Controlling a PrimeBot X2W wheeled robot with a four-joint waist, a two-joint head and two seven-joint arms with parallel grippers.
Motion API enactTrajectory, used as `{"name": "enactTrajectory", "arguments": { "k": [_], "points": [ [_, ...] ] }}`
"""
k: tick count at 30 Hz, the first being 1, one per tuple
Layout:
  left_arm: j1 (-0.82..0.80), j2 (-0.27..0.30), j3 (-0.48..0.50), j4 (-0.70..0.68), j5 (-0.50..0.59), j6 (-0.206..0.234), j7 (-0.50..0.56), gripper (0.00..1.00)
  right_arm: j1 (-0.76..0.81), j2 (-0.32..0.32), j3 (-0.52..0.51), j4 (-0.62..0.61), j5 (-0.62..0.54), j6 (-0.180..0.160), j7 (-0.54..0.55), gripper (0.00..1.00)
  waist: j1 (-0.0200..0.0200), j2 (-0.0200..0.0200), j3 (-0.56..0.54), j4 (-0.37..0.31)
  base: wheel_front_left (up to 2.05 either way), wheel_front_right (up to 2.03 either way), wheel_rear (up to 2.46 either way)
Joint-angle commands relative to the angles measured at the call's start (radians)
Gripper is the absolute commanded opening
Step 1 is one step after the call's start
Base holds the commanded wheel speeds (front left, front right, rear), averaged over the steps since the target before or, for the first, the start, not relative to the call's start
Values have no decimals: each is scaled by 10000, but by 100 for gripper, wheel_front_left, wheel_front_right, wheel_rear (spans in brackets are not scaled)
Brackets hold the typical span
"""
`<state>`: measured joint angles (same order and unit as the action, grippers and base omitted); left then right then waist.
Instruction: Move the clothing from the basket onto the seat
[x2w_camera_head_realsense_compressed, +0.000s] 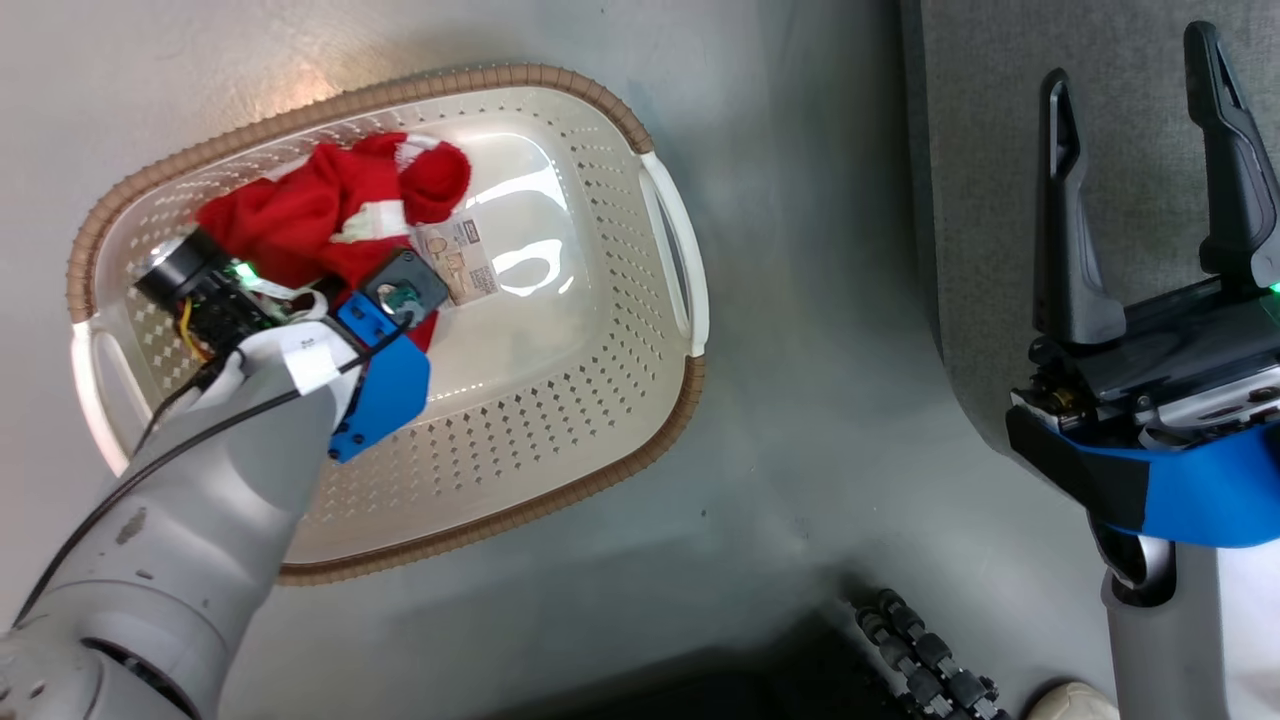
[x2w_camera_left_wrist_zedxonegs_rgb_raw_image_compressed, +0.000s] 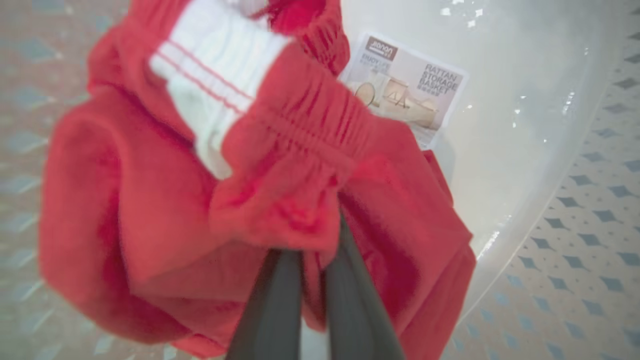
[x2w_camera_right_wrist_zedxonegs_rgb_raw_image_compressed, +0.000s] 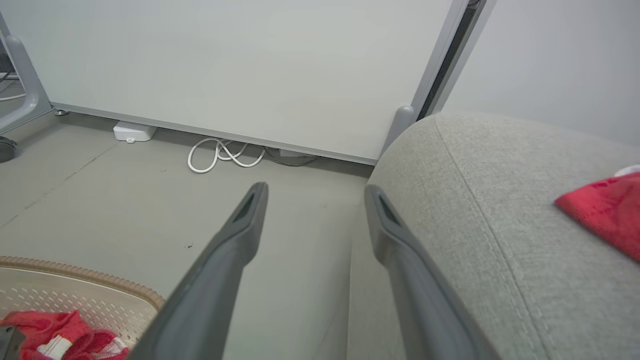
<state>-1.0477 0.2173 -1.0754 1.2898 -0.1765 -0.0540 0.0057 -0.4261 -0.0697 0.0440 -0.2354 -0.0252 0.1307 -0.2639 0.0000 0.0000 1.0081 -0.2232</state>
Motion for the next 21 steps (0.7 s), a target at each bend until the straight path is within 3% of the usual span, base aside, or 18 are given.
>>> {"name": "enactTrajectory", "arguments": {
  "k": [1, 11, 21],
  "points": [
    [15, -81, -6, -3, -92, -56, -117, 0, -142, 34, -38, 46, 2, 3, -9, 100, 0, 0, -132, 62, 0, 0, 0],
    [473, -640, -92, -5, -410, -475, -1457, 0, -130, -185, -161, 663, 76, 2, -9, 100, 0, 0, -1368, 527, 0, 0, 0],
    [1275, -1264, 102, -49, -979, -593, -2435, 0, 367, -363, -310, 1549, 137, 2, -9, 100, 0, 0, -3044, 1033, 0, 0, 0]
  ]
}}
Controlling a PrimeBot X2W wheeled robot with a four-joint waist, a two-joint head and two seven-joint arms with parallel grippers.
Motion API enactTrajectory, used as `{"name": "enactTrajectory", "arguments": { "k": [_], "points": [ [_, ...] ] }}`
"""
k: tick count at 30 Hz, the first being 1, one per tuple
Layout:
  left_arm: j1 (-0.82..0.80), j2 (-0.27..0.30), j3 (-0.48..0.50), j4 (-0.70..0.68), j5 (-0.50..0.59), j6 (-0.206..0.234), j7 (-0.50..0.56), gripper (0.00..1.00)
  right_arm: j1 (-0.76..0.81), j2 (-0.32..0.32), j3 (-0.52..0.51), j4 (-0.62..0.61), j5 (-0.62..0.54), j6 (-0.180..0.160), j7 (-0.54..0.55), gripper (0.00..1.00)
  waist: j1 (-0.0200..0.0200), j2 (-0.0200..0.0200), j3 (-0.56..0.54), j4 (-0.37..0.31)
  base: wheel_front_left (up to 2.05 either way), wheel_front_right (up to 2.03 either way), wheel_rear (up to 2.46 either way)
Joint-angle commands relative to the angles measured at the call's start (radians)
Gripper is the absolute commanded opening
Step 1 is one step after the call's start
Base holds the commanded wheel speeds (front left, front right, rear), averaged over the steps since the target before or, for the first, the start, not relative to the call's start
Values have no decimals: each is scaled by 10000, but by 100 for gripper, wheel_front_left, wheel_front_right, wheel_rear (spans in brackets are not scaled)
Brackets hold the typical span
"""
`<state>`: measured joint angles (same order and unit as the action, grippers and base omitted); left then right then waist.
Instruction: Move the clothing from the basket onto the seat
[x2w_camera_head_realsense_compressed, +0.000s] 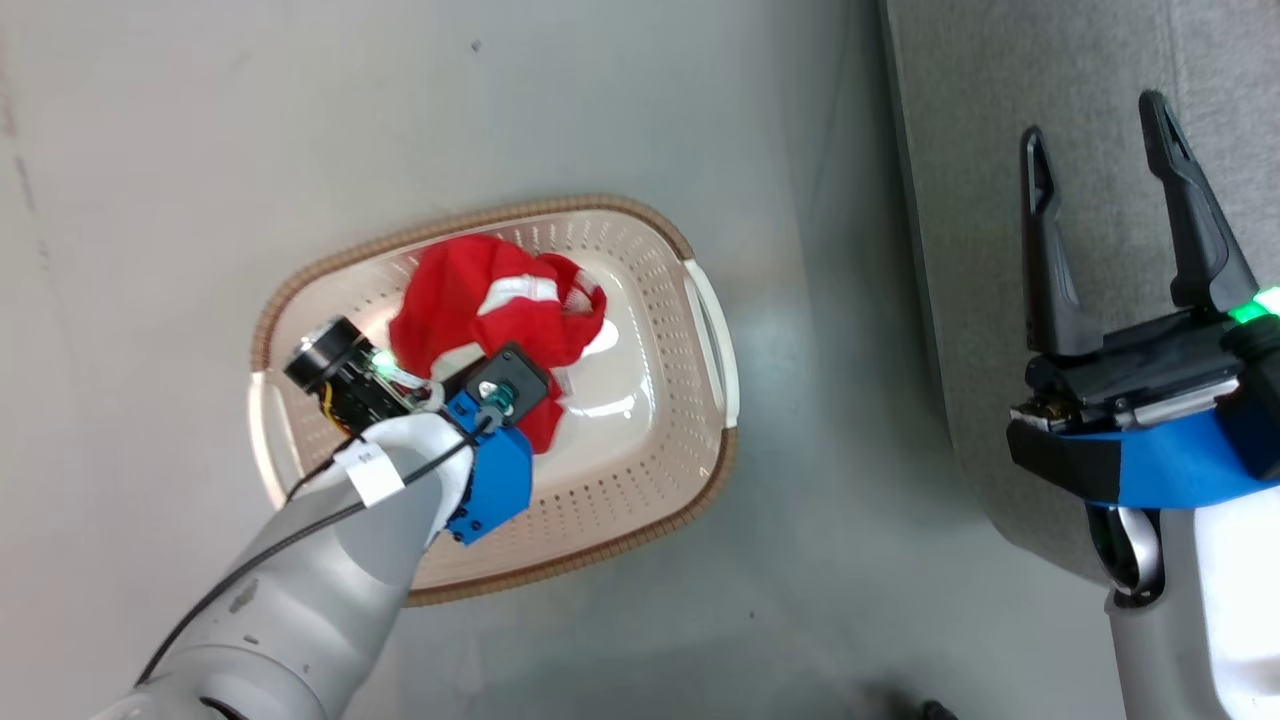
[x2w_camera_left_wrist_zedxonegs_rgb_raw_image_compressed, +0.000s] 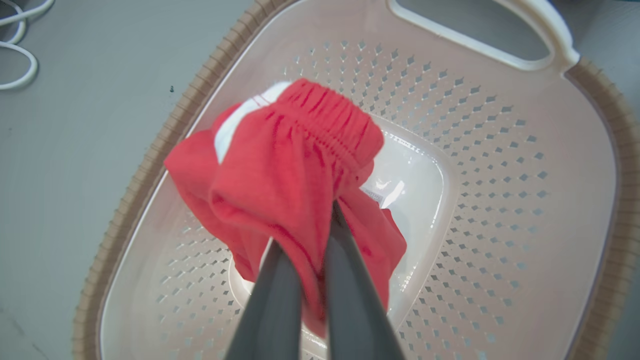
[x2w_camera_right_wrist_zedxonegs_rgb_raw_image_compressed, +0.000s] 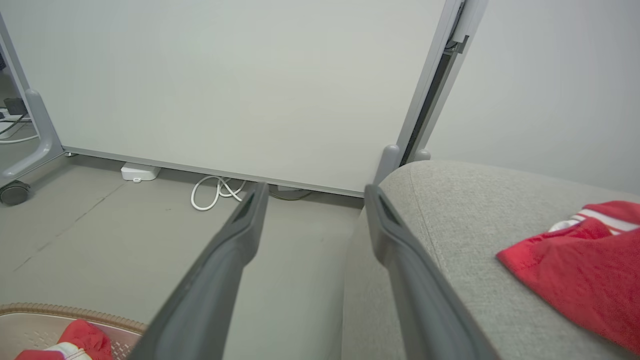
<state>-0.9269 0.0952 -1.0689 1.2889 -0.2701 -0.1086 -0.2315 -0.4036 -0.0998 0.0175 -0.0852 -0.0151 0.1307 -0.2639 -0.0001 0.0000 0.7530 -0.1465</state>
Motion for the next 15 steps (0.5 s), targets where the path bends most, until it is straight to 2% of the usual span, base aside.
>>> {"name": "enactTrajectory", "arguments": {
  "k": [1, 10, 15],
  "points": [
    [166, -100, 70, -89, -127, -55, -133, 0, 205, -78, -71, 133, 43, 2, -9, 100, 1, 0, -673, 328, 0, 0, 0],
    [710, -362, 258, -1038, -626, -143, -339, 0, 846, -212, -173, 655, 93, 2, -9, 100, 1, 0, -2262, 830, 0, 0, 0],
    [1206, -212, 541, -1994, -788, -171, -345, 0, 1204, -232, -145, 869, 135, 3, -9, 100, 1, 0, -3163, 998, 0, 0, 0]
  ]
}}
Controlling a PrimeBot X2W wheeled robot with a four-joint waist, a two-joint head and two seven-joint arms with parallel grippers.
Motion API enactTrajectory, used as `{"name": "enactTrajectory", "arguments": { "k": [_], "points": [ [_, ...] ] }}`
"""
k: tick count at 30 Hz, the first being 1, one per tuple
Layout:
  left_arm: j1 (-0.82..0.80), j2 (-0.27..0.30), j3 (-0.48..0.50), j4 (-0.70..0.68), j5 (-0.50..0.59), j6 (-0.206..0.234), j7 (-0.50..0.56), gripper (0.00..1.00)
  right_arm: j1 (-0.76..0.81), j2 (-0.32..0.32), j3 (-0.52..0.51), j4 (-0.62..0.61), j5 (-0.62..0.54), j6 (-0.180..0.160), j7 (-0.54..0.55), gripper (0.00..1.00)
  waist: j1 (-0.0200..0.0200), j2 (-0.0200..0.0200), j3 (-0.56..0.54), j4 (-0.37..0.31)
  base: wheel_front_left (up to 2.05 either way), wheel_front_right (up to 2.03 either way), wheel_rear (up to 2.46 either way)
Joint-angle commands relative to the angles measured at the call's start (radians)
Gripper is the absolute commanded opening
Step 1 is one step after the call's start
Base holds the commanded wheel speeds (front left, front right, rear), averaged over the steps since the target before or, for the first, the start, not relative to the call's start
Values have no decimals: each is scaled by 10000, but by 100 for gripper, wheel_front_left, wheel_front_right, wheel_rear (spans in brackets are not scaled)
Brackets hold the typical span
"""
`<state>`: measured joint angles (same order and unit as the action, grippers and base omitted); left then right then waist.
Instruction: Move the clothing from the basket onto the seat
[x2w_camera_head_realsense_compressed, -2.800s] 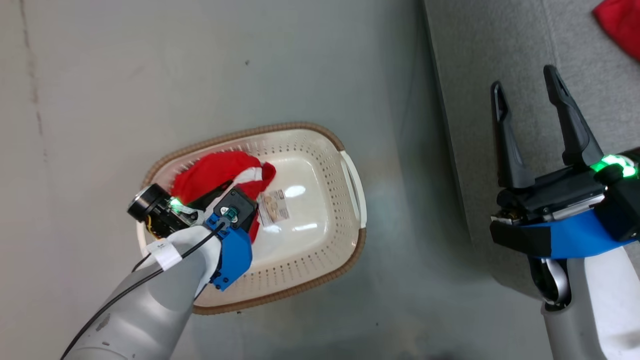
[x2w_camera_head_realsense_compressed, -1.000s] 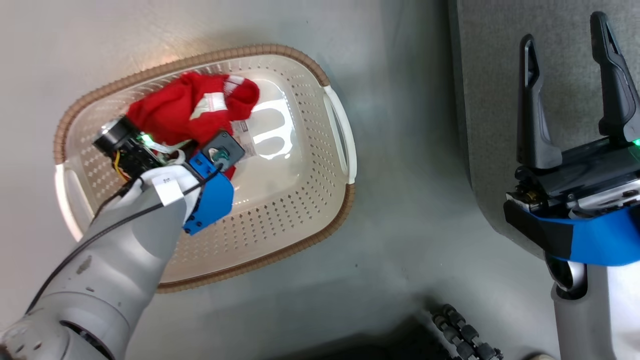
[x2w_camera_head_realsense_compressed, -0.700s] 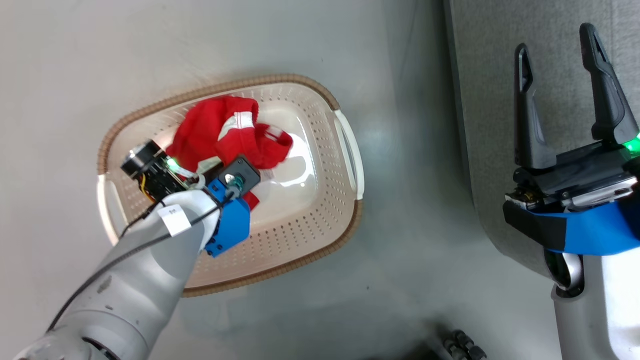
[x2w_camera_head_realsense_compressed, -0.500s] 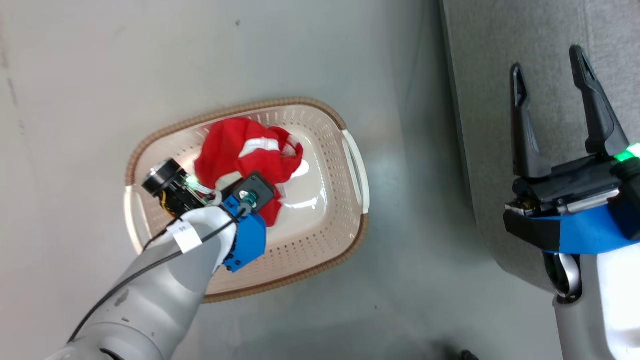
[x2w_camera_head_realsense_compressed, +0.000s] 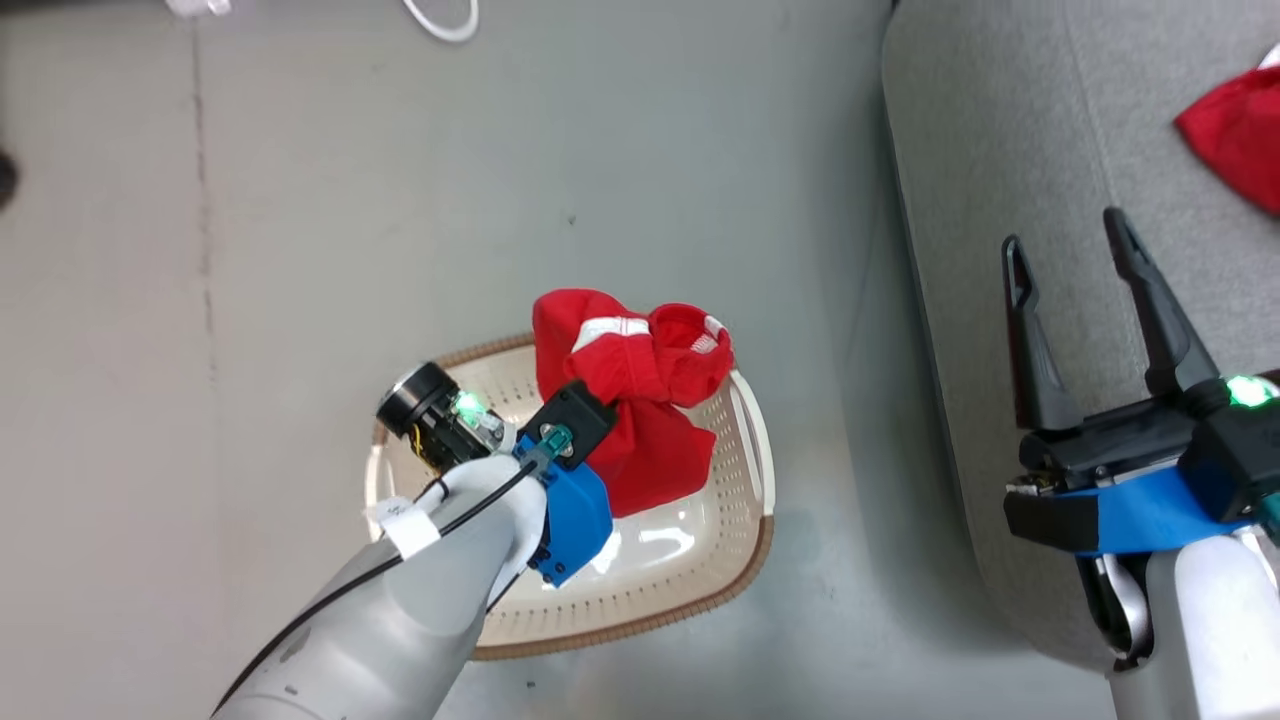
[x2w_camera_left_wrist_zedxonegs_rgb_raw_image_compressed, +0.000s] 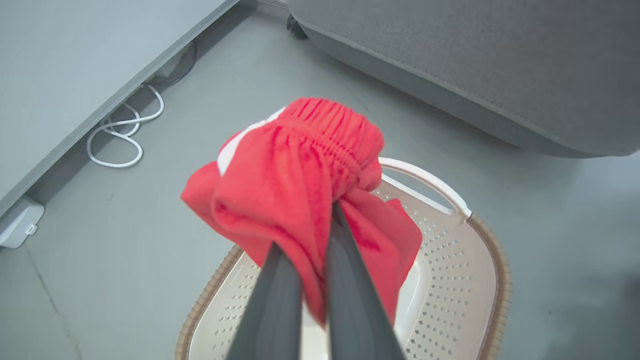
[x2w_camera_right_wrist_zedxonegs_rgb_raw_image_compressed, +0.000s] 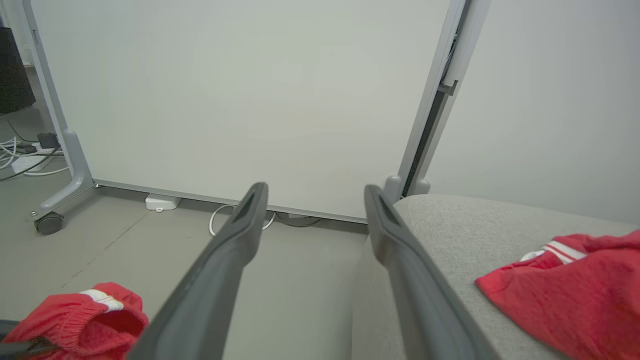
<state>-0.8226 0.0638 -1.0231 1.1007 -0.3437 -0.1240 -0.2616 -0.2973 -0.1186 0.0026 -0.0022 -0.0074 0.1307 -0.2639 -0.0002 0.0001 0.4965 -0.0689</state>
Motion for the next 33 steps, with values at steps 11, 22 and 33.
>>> {"name": "enactTrajectory", "arguments": {
  "k": [11, 22, 33],
  "points": [
    [986, 411, 981, -1819, -195, -48, -48, 0, 862, -81, 94, 396, 132, 3, -9, 100, 2, -1, -2190, 530, 0, 0, 0],
    [1543, 498, 2004, -3257, -387, -77, -49, 0, 1531, 65, 247, 684, 186, 3, -9, 100, 2, -1, -3542, 763, 0, 0, 0],
    [1418, 669, 2504, -4479, -650, -66, -49, 0, 2034, 260, 319, 792, 254, 3, -9, 100, 2, -1, -4268, 871, 0, 0, 0]
  ]
}}
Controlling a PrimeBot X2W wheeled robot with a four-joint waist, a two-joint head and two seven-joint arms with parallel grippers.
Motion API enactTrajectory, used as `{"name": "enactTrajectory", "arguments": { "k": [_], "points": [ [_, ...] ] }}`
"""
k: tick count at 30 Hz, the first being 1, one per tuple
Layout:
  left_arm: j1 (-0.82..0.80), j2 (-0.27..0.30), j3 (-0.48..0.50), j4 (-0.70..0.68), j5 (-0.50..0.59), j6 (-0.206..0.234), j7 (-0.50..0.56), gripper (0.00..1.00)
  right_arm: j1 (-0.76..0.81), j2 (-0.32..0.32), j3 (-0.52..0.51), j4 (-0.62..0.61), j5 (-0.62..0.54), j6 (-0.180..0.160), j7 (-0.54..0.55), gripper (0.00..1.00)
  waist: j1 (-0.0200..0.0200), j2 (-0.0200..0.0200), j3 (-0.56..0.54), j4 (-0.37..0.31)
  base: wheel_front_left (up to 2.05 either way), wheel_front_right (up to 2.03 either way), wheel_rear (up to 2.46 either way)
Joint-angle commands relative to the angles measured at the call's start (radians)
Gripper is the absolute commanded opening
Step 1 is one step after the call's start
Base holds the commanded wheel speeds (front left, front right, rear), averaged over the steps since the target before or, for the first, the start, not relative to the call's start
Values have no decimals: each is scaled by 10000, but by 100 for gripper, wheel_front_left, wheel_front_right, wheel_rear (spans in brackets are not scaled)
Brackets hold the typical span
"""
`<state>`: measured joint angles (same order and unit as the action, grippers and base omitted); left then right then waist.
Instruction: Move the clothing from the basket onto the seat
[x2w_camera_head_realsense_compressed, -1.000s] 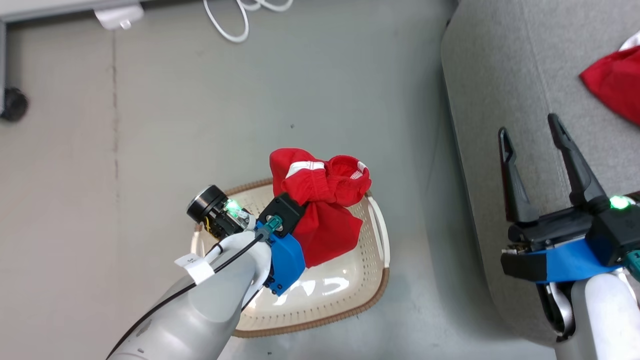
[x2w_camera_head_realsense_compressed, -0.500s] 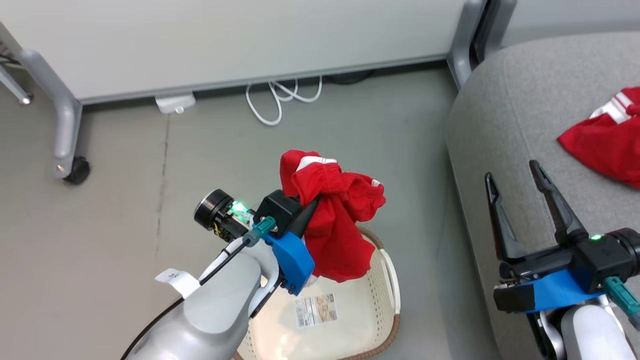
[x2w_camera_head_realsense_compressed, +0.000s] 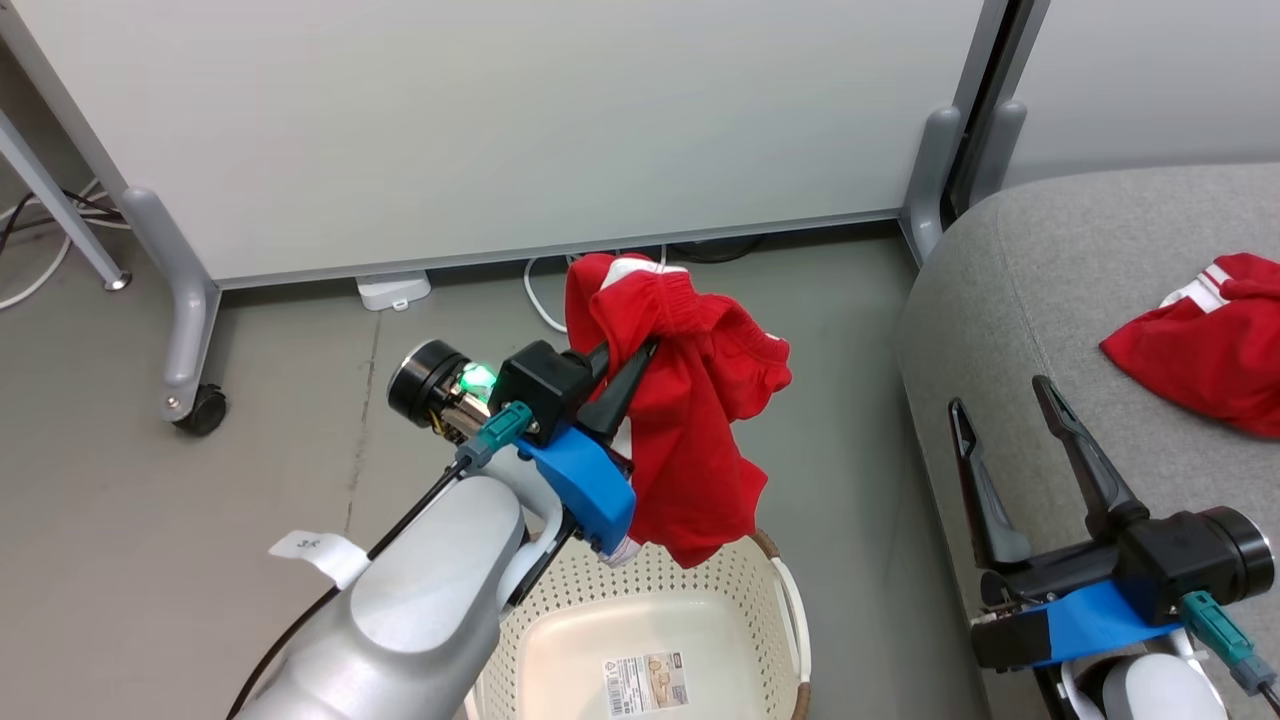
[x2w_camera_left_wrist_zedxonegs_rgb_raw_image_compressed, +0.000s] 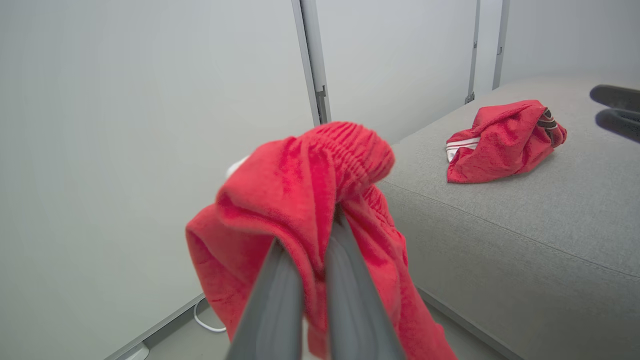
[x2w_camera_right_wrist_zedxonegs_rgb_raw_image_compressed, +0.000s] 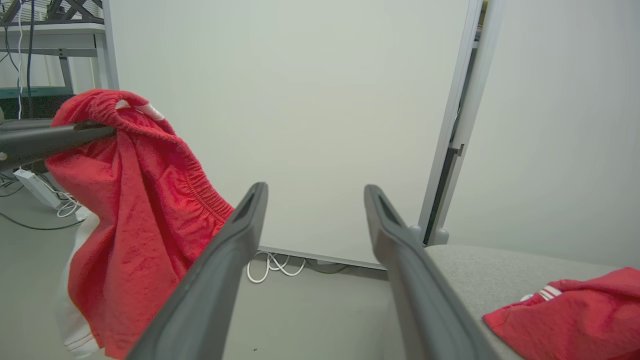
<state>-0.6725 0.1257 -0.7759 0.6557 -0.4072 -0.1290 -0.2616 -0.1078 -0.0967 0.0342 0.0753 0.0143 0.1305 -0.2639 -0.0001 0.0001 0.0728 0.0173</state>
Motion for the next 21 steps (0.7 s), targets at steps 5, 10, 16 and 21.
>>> {"name": "enactTrajectory", "arguments": {
  "k": [5, 10, 16, 21],
  "points": [
    [-355, 113, -73, -381, -364, -18, -43, 0, 293, 115, -23, 38, 36, 5, -9, 100, 1, -1, -225, 45, 0, 0, 0],
    [-541, 132, -312, -903, -802, -18, 354, 0, 386, 211, -37, 13, 46, 5, -9, 100, 1, -1, -336, 111, 0, 0, 0],
    [-419, 205, -282, -1355, -1090, -18, 627, 0, 412, 283, -44, -32, 69, 4, -9, 100, 1, -1, -369, 153, 0, 0, 0],
    [-357, 282, -319, -1622, -1164, 66, 751, 0, 352, 319, 65, -118, 124, 5, -9, 100, 1, -1, -343, 196, 0, 0, 0]
  ]
}}
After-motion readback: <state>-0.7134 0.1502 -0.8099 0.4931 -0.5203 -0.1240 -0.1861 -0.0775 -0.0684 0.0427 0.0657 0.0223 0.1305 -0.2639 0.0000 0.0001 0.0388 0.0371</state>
